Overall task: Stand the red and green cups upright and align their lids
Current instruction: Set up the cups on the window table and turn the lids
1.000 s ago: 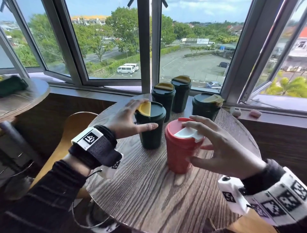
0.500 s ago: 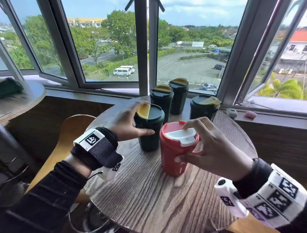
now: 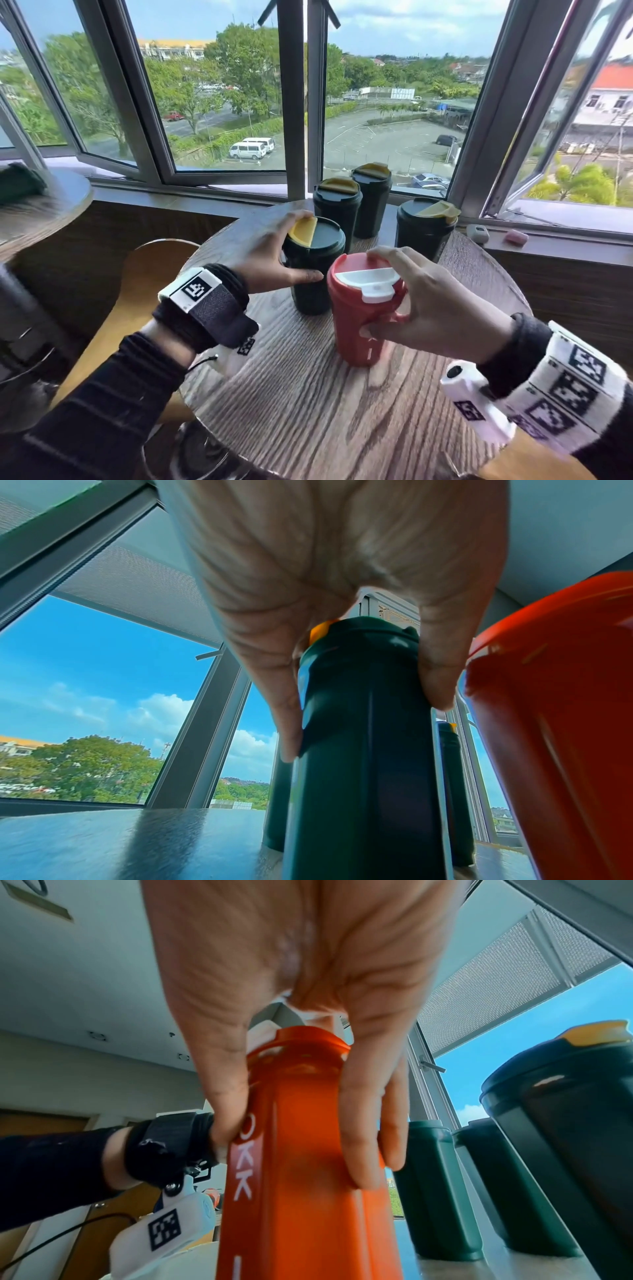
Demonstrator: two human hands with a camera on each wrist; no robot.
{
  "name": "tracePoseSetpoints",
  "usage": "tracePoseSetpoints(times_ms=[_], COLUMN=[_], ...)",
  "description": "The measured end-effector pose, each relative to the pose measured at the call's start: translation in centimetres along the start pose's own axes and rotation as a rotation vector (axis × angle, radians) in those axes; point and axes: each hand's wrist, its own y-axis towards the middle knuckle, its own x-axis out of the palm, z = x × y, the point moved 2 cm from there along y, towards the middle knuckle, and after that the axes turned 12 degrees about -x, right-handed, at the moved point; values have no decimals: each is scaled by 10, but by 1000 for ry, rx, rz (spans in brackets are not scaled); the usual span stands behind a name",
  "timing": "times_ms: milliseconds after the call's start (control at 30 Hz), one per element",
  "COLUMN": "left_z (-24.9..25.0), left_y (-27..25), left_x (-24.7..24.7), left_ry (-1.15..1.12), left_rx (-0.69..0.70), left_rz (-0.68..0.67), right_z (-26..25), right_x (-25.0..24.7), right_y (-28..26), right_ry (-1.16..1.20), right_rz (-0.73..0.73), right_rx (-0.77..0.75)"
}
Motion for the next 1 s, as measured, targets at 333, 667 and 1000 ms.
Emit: tracePoseSetpoints(times_ms=[333,667,1000], left_z=[-4,-5,-4], left_y=[-1,4,1], left_x=[2,0,1], left_ry=[-71,-58,-120], left_rx=[37,59,93], left_rz=[-68,-70,-53], right_z=[-8,-14,-17], right_x=[7,12,16], right_y=[8,13,17], right_ry=[-18,-3,-13], right_rz=[19,46,58], right_rx=[35,44,50])
